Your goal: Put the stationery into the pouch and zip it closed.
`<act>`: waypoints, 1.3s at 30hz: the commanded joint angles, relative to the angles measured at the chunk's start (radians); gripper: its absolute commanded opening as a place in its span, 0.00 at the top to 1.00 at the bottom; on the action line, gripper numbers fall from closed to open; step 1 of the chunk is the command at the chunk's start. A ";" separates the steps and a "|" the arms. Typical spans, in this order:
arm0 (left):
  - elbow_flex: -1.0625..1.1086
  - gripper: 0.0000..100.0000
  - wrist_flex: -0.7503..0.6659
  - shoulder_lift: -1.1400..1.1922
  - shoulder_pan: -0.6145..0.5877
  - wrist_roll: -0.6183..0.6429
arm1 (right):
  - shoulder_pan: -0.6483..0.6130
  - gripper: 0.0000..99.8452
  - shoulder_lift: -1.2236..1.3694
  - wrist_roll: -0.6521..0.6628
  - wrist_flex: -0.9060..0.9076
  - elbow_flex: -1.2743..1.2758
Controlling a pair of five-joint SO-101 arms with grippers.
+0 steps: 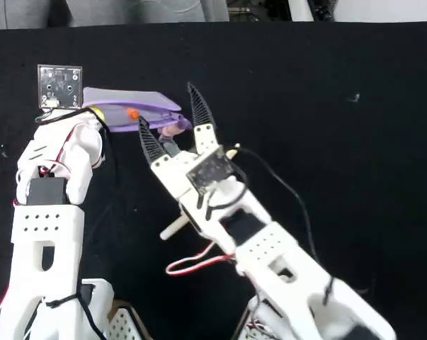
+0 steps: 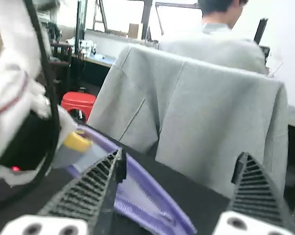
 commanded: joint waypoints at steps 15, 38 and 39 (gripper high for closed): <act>-0.013 0.97 -0.023 -0.014 -0.062 0.015 | 0.206 0.71 -0.418 -0.175 0.980 -0.237; -0.016 0.97 -0.031 -0.014 -0.127 0.015 | 0.287 0.79 -0.051 -0.586 0.779 -0.117; -0.016 0.97 -0.031 -0.014 -0.128 0.015 | 0.278 0.79 0.007 -0.586 0.779 -0.145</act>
